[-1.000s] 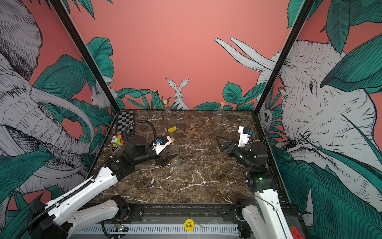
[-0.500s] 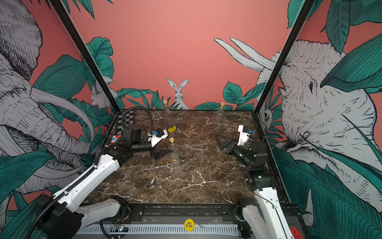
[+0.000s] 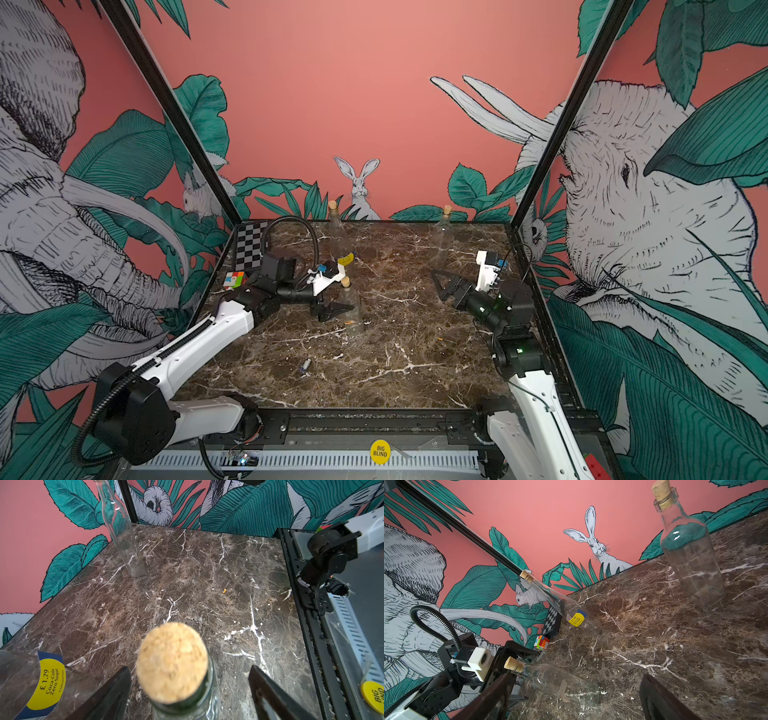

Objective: Remove the label from the bottle
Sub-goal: Pick up the bottle from the center of the board.

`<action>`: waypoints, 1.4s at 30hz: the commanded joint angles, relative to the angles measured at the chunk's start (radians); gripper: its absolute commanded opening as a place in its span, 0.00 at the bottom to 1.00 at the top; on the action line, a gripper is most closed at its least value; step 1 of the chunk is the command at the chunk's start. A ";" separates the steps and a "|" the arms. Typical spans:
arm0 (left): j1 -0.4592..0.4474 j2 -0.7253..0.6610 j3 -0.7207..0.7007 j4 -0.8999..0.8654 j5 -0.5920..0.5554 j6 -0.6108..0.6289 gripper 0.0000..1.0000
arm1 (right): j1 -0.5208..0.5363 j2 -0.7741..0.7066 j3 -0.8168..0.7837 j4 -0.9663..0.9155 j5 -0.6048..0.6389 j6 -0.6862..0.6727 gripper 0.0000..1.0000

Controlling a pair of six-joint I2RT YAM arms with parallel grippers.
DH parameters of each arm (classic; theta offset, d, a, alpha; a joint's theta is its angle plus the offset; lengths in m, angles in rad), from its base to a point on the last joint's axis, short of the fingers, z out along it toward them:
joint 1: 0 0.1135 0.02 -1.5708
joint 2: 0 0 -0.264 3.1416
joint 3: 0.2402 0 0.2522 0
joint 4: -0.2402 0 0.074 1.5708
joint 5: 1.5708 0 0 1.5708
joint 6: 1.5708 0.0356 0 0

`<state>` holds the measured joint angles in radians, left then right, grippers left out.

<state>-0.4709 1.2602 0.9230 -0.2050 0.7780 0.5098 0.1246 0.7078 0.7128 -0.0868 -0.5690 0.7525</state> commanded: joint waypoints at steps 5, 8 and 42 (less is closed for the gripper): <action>-0.009 0.011 -0.040 0.040 0.015 0.041 0.88 | 0.004 -0.004 0.002 0.039 -0.009 -0.004 0.94; -0.012 0.018 -0.066 0.104 0.009 0.027 0.87 | 0.003 -0.004 0.004 0.032 -0.009 -0.004 0.94; -0.044 0.035 -0.216 0.411 -0.035 -0.096 0.24 | 0.006 0.022 0.054 -0.031 0.006 -0.021 0.89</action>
<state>-0.5098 1.3094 0.7261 0.1913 0.7551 0.4110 0.1246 0.7330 0.7387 -0.1406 -0.5644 0.7498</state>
